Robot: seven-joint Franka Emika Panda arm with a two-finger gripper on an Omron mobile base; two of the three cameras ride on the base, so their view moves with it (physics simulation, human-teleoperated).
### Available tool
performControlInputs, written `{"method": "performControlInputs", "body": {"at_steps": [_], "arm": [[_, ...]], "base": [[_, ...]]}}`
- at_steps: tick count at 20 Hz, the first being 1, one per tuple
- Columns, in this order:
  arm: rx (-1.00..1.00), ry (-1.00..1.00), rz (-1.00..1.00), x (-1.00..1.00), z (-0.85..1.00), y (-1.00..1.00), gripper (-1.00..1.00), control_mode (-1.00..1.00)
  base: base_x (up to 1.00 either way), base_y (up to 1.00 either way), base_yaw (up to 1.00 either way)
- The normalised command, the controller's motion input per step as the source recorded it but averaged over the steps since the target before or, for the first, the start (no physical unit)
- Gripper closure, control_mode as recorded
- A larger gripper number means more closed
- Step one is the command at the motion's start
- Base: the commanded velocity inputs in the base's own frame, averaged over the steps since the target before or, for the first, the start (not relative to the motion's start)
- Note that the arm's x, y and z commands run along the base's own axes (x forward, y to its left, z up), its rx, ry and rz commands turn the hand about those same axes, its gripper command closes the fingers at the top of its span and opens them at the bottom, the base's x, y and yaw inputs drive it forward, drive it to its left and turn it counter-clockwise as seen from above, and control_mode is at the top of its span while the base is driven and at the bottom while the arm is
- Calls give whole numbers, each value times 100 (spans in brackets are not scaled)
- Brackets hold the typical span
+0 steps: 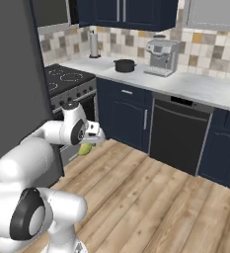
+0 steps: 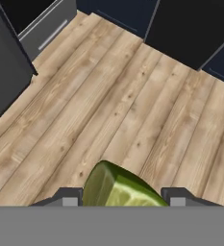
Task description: Turn on the sink faucet. Then move the lemon wedge from the counter to the sink. Turn off the sink. Move the vegetable from the sink to the pot next to the stove. Finally move the pot to the rear left burner.
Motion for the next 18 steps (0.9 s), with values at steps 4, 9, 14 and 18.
{"method": "performControlInputs", "body": {"at_steps": [4, 9, 14, 18], "arm": [[0, 0, 0, 0, 0, 0, 100, 100], [0, 0, 0, 0, 0, 0, 100, 100], [0, 0, 0, 0, 0, 0, 100, 100], [0, 0, 0, 0, 0, 0, 100, 100]], "base": [[100, -11, 0], [100, -3, 0], [100, 0, 4], [99, 0, 10]]}}
